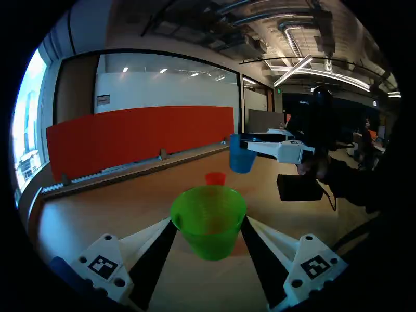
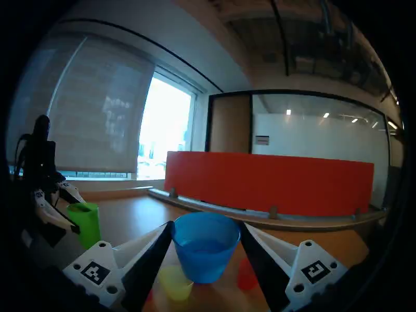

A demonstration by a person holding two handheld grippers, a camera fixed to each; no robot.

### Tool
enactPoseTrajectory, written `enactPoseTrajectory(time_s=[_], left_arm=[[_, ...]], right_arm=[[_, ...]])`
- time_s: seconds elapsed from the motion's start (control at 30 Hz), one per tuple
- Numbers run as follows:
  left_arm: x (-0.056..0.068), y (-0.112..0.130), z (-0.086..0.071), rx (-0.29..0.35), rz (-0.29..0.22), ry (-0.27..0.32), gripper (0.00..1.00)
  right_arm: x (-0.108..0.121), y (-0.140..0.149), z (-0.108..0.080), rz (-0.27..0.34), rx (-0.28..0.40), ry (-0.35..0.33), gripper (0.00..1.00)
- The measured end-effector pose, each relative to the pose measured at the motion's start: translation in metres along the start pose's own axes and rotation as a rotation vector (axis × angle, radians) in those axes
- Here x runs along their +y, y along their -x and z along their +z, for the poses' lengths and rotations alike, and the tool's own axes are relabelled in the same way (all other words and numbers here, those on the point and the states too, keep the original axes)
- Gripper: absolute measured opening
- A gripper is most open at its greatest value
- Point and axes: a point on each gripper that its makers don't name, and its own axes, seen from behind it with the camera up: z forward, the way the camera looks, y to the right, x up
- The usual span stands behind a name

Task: Pour water

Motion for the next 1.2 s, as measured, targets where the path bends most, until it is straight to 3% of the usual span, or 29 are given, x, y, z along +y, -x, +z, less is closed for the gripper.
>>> enactPoseTrajectory(time_s=[0.5, 1.2], left_arm=[[0.003, 0.014, 0.003, -0.019, -0.028, -0.006, 0.85], [0.007, 0.023, 0.005, -0.012, 0.024, -0.014, 0.85]], right_arm=[[-0.016, 0.031, -0.021, -0.001, -0.054, -0.021, 0.93], [-0.036, 0.051, -0.041, 0.040, -0.074, -0.038, 0.92]])
